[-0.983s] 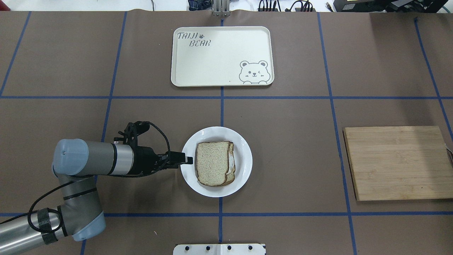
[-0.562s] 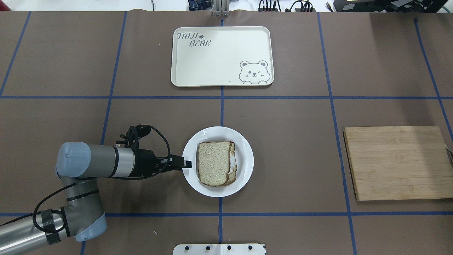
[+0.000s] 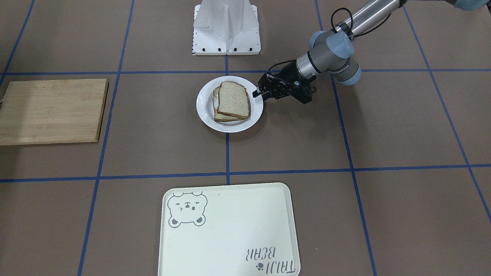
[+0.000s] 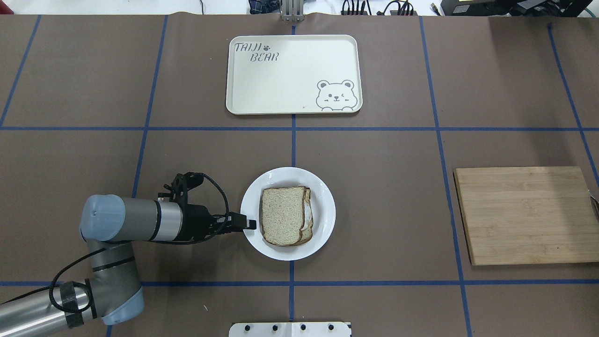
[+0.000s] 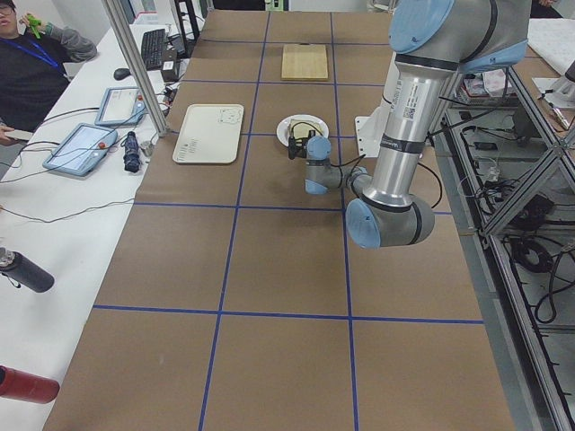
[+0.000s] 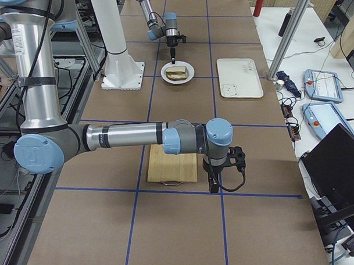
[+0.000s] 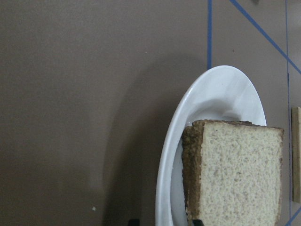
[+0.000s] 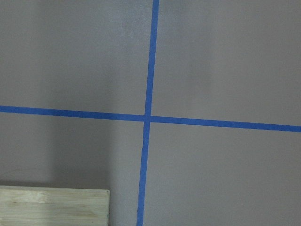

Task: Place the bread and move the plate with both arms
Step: 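Move the left gripper to the plate rim nearest it and grip the rim, then slide the plate with the left gripper onto the white bear tray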

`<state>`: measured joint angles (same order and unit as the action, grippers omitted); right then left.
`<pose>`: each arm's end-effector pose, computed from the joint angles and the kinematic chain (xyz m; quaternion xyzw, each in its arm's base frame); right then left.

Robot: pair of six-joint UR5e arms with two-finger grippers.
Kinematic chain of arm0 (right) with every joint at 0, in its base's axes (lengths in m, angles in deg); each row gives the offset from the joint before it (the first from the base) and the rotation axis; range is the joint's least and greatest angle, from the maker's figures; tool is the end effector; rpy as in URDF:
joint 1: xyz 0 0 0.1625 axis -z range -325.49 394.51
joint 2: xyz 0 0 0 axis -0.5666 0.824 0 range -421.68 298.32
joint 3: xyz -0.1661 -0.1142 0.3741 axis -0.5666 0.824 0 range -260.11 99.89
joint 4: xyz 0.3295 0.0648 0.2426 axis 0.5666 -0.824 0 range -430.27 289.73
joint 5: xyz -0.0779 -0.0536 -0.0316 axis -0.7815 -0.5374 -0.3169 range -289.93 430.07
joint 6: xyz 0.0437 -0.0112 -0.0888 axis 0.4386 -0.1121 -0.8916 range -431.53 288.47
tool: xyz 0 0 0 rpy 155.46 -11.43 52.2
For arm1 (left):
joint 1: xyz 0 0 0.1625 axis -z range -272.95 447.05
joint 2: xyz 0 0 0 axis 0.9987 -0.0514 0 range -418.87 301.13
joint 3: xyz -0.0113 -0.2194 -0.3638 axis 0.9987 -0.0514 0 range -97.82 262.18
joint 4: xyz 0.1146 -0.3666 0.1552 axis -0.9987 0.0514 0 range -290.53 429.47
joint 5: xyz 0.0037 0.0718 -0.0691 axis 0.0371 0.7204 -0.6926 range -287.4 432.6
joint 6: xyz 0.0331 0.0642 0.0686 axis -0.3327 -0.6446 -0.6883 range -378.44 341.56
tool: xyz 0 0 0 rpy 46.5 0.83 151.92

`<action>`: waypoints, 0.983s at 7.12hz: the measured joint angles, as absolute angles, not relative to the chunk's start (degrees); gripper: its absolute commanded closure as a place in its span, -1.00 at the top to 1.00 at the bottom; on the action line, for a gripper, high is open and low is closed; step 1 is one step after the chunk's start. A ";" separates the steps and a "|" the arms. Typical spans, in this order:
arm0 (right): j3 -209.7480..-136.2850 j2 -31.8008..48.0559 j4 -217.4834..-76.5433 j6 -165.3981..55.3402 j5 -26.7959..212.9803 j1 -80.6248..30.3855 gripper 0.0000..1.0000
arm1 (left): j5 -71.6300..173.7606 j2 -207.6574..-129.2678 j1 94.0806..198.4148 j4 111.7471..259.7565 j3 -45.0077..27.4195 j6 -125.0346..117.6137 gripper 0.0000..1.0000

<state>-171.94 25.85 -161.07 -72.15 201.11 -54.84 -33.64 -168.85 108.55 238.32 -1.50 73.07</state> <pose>0.0621 -0.5143 0.6265 0.0285 -0.3504 -0.0210 0.9359 0.5359 -0.3243 0.3655 0.0279 0.7213 -0.0366 0.6911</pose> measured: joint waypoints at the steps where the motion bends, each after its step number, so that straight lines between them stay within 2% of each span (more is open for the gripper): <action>1: -171.77 25.70 -161.06 -72.14 201.06 -54.83 1.00 | -32.84 -169.42 107.47 238.34 -1.29 73.26 -0.64; 2: -171.67 25.64 -161.06 -72.14 201.04 -54.83 1.00 | -32.42 -169.98 106.72 238.35 -1.23 73.70 -0.95; 3: -171.64 25.62 -161.06 -72.14 201.03 -54.81 1.00 | -32.24 -170.25 106.40 238.39 -1.23 74.19 -1.00; 7: -171.66 25.72 -161.04 -72.15 201.01 -54.82 1.00 | -32.17 -170.36 106.42 238.39 -1.79 75.48 -1.00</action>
<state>-171.66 25.72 -161.04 -72.15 201.01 -54.82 -32.17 -170.36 106.42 238.39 -1.79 75.48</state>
